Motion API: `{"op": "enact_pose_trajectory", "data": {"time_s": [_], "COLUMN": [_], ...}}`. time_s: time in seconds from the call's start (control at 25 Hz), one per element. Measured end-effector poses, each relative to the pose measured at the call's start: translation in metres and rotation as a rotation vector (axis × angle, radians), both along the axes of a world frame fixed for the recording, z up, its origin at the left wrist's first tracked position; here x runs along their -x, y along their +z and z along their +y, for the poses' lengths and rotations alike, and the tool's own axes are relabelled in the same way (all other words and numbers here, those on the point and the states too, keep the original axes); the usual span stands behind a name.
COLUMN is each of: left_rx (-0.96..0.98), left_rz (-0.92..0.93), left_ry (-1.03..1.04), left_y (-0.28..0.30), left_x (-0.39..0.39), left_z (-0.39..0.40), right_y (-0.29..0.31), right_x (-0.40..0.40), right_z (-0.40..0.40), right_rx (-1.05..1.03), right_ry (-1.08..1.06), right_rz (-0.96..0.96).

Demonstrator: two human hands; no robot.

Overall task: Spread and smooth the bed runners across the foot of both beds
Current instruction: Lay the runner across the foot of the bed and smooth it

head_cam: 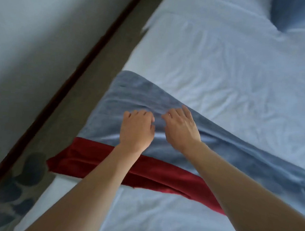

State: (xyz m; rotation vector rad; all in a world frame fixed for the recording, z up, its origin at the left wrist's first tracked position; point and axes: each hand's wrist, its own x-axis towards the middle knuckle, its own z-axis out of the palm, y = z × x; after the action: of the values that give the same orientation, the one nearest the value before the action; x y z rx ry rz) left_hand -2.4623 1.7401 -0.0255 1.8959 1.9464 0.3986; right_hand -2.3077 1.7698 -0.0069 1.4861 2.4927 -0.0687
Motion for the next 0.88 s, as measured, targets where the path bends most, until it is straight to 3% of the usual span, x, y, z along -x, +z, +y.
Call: {"op": "enact_pose_trajectory", "data": {"time_s": [0.28,0.52,0.88], "left_rx": [-0.001,0.015,-0.174], "left_rz": [-0.007,0.089,0.357], "left_ry": [-0.385,-0.474,-0.499], "left_y": [-0.006,-0.01,-0.033], "left_x": [-0.204,-0.299,-0.35], "left_z": [-0.115,-0.225,-0.223], "right_y": [-0.013,-0.033,-0.052], "right_x": [-0.203,-0.313,-0.373], "right_z": [-0.152,-0.271,-0.277], "right_rx": [-0.141,-0.188,-0.173], "right_ry": [-0.285,-0.319,-0.32], "right_rz": [0.19,0.288,0.275]}}
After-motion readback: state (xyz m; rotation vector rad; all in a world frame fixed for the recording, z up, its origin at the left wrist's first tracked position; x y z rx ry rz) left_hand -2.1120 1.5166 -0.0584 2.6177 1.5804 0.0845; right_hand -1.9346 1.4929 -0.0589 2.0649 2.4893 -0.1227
